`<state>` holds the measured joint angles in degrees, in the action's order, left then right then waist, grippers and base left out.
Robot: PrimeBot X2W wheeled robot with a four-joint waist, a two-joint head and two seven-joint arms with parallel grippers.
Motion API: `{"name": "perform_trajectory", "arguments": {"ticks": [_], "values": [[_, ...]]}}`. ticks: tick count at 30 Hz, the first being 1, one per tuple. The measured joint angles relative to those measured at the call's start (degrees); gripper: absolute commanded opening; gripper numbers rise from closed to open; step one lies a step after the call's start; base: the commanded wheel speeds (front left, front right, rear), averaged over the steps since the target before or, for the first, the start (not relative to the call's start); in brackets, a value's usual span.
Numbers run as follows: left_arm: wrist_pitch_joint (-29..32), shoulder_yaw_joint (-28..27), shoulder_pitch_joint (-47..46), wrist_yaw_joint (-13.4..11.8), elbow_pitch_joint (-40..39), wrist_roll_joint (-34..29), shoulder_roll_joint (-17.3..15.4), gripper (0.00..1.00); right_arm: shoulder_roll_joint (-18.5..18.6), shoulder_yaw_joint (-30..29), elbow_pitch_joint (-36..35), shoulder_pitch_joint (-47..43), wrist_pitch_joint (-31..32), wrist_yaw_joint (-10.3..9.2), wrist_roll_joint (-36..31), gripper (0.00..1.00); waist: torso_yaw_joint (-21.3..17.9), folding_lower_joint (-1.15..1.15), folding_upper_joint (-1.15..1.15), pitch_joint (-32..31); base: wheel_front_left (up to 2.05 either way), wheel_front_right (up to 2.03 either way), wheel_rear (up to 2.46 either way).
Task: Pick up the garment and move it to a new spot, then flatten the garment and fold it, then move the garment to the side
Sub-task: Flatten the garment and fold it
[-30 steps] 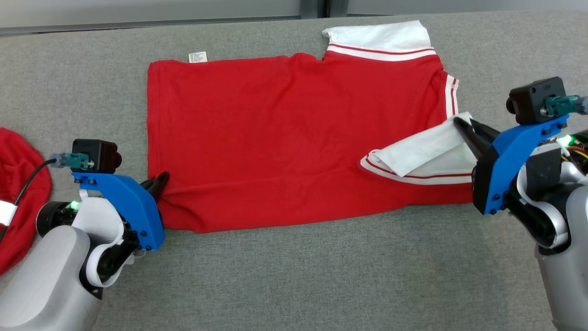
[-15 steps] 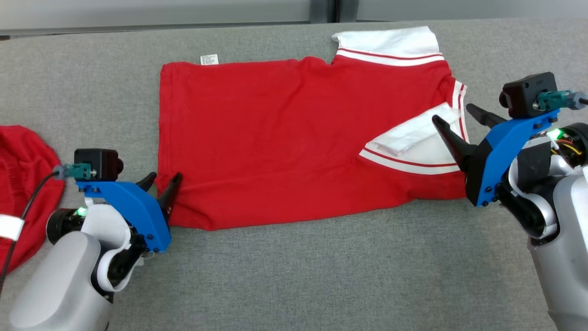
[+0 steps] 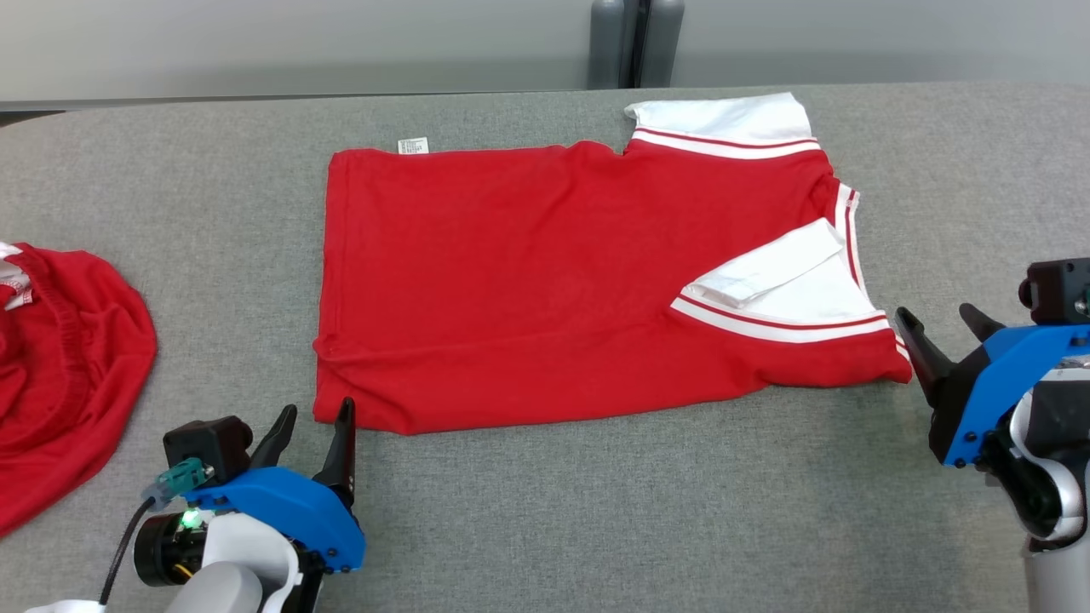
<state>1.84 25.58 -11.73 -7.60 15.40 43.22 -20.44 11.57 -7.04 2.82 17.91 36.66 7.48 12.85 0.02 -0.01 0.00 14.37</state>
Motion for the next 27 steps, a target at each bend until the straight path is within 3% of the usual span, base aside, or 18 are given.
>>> {"name": "perform_trajectory", "arguments": {"ticks": [8,21,22,23,24,27], "values": [[-0.43,2.08,-3.33,-2.43,4.34,-2.97,2.20,1.00,-5.83,-4.25,4.33,0.46,-2.33,0.00,-6.37,1.00,0.12,0.00,0.00,1.36,0.00,0.00,0.00],[1.10,3.79,-7.74,-3.32,10.71,-3.94,3.98,1.00,-7.86,-5.10,17.02,5.08,-5.00,0.00,-10.82,1.00,0.38,0.00,0.00,3.56,0.00,0.00,0.00],[1.16,3.86,-7.94,-3.00,11.23,-3.87,4.06,0.64,-7.84,-4.85,17.72,5.41,-4.99,-0.01,-10.78,0.55,0.44,0.00,0.00,3.63,0.00,0.00,0.00],[1.18,3.93,-8.07,-2.85,11.56,-3.82,4.14,0.00,-7.83,-4.45,18.26,5.60,-5.01,-0.03,-10.78,0.41,0.49,0.00,0.00,3.67,0.00,0.00,0.00],[1.51,3.97,-8.17,-2.30,11.96,-3.41,4.35,0.00,-7.83,-4.39,18.63,5.74,-5.33,-0.05,-10.76,0.00,0.50,0.00,0.00,3.66,0.00,0.00,0.00],[2.11,4.03,-8.53,-1.37,13.18,-2.72,4.44,0.00,-7.99,-3.88,19.30,5.84,-6.02,0.01,-10.15,0.00,0.52,0.00,0.00,3.39,0.00,0.00,0.00]]}}
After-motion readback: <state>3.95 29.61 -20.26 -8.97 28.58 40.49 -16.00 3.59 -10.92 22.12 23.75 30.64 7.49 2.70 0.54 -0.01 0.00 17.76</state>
